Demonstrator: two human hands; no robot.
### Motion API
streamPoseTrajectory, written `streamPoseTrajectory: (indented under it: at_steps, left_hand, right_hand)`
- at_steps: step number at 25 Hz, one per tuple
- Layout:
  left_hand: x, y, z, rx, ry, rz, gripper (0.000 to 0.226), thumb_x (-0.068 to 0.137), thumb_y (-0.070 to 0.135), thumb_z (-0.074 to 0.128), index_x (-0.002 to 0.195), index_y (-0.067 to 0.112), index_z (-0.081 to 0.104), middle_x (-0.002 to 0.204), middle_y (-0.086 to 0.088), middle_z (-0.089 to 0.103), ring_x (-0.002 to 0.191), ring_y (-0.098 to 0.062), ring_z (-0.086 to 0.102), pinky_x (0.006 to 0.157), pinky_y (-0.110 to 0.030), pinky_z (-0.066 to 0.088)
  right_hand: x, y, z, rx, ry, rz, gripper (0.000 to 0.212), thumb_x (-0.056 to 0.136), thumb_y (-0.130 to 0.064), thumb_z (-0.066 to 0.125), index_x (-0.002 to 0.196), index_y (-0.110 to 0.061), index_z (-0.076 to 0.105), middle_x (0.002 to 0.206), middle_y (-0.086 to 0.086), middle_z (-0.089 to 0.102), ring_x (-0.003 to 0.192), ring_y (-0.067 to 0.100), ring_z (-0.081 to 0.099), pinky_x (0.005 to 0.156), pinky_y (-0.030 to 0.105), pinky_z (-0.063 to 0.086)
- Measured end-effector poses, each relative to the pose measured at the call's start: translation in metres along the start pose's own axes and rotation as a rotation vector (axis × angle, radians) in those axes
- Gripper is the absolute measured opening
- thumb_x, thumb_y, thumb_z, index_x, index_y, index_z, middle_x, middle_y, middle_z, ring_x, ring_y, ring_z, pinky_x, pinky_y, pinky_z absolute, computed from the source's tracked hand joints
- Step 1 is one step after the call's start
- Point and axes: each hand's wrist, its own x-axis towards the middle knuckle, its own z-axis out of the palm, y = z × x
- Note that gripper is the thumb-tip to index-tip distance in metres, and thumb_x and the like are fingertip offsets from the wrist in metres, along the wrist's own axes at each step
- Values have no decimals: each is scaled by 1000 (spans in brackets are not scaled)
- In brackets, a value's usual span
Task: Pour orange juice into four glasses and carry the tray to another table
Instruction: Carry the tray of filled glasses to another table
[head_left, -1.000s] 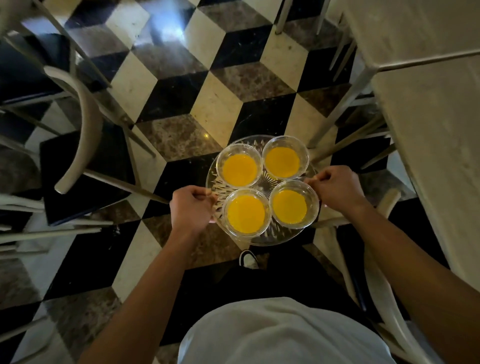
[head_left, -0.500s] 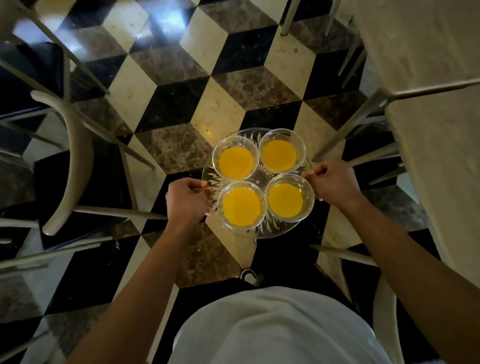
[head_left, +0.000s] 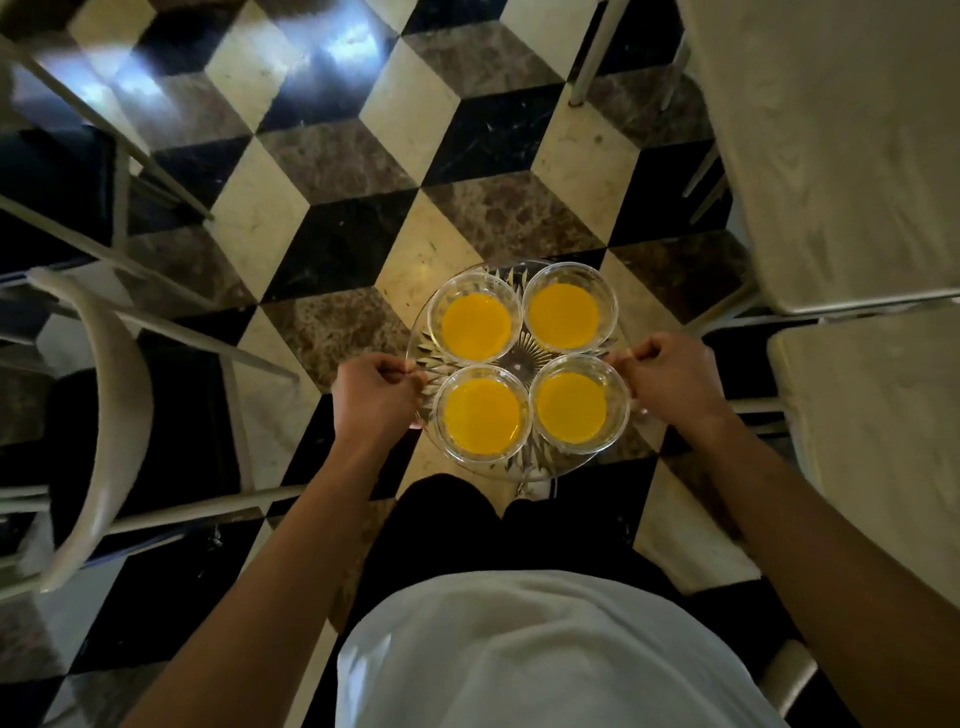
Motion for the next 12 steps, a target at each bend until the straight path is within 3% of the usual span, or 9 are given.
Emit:
streamPoseTrajectory:
  at_steps: [5,8,12]
  left_hand:
    - [53,42,23,42,-60,25,10,85,7,83,85,15,77,77,-10,80,73,-30,80,67,-51,68]
    - [92,77,39,124,-99,74,9,87,8,81,84,16,77,73,-2,79,69,-26,79,65,-46,68]
    - [144,131,59,148,-173,122,12,92,4,75,86,13,72,84,-11,78,75,-29,79,70,-49,68]
  right_hand:
    - [45,-16,-16,31,37,68,25,83,-40,81,79,-17,71,76,2,73,73,22,74,72,47,64]
    - [75,-27,-24,61,77,113,25,84,-38,81,79,-16,71,75,3,73,74,24,73,72,48,63]
    - [114,-46,-30,97,145,162,25,85,-38,80,78,-15,71,72,3,72,69,23,72,66,42,62]
